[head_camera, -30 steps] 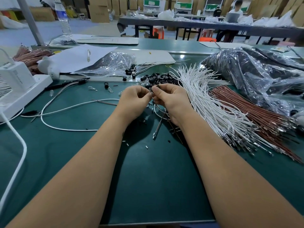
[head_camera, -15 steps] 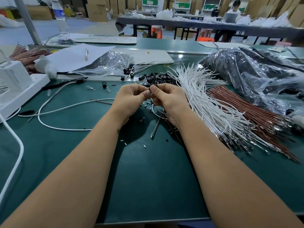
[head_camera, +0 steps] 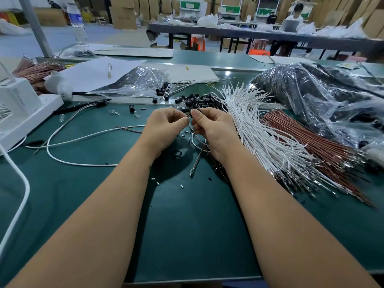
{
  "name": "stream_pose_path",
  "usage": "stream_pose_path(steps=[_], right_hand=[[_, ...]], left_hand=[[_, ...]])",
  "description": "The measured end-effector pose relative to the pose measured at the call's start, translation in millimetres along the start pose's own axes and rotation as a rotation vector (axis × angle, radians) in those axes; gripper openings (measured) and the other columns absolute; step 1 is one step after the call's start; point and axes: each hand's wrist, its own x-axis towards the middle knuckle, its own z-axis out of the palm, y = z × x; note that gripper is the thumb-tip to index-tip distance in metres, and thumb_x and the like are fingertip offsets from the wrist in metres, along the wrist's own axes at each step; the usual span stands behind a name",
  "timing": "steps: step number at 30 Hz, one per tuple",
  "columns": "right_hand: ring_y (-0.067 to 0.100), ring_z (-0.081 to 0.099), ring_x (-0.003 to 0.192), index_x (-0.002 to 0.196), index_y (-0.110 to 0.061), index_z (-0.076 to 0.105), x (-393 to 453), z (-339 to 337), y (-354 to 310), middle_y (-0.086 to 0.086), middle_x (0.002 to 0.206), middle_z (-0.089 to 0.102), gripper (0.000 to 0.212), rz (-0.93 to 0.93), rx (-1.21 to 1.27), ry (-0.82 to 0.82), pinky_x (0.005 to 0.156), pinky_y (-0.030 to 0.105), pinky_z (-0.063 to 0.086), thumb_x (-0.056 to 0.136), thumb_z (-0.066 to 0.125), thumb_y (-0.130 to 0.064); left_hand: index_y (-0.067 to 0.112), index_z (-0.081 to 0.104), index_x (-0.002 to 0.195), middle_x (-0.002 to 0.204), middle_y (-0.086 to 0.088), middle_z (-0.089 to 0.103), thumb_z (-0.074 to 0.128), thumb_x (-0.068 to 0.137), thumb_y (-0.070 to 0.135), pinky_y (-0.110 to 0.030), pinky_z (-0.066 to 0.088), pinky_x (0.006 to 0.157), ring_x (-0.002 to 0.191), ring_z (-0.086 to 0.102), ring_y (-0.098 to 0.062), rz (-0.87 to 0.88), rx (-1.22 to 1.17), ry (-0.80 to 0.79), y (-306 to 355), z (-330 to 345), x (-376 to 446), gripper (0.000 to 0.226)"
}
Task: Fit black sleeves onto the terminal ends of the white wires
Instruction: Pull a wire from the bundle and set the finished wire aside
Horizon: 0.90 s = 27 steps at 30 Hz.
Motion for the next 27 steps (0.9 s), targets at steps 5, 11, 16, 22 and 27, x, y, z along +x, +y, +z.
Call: stream_pose_path(steps=[5,11,16,22,27], right_hand=[[0.007,0.057,0.054,0.082,-0.007,0.064,-0.1,0.5,-1.9,0.001,0.064,0.062,0.009,0.047,0.02,-0.044,0.054,0.019,0.049,0.09,0.066,-0.01],[0.013,0.055,0.057,0.085,-0.004,0.063,-0.8,1.4,-3.3,0.008,0.069,0.061,0.008,0.063,-0.03,-0.076,0.054,0.019,0.049,0.091,0.065,-0.01],[0.007,0.058,0.057,0.085,-0.007,0.065,0.2,0.8,-2.4,0.003,0.068,0.063,0.006,0.043,-0.011,-0.032,0.057,0.019,0.05,0.09,0.066,-0.01],[0.005,0.059,0.054,0.082,-0.01,0.066,4.7,0.1,-3.5,0.001,0.064,0.065,0.007,0.039,0.043,0.029,0.057,0.019,0.051,0.088,0.068,-0.008],[0.004,0.057,0.052,0.083,-0.006,0.065,3.3,2.1,-2.0,0.001,0.064,0.061,0.007,0.036,-0.076,-0.007,0.054,0.018,0.049,0.089,0.067,-0.01]], left_hand=[[0.015,0.055,0.088,0.067,0.005,0.047,0.049,0.1,0.017,-0.014,0.033,0.051,0.056,0.038,-0.006,0.036,0.159,-0.113,-0.5,2.8,1.4,0.014],[0.011,0.057,0.098,0.07,0.009,0.05,0.049,0.1,0.016,-0.006,0.034,0.053,0.057,0.043,0.002,0.064,0.218,-0.114,-1.5,5.3,3.1,0.01],[0.01,0.063,0.093,0.069,0.005,0.057,0.056,0.096,0.015,-0.01,0.035,0.053,0.05,0.043,0.005,0.053,0.13,-0.05,-0.4,5.6,3.8,0.008],[0.016,0.065,0.092,0.081,-0.002,0.065,0.061,0.09,0.014,-0.024,0.046,0.071,0.071,0.055,-0.01,0.042,0.158,-0.016,-2.4,-1.1,3.7,0.005],[0.01,0.065,0.089,0.07,0.004,0.059,0.061,0.091,0.016,-0.014,0.039,0.057,0.058,0.048,-0.003,0.103,0.267,-0.025,-3.6,0.7,4.6,0.008]])
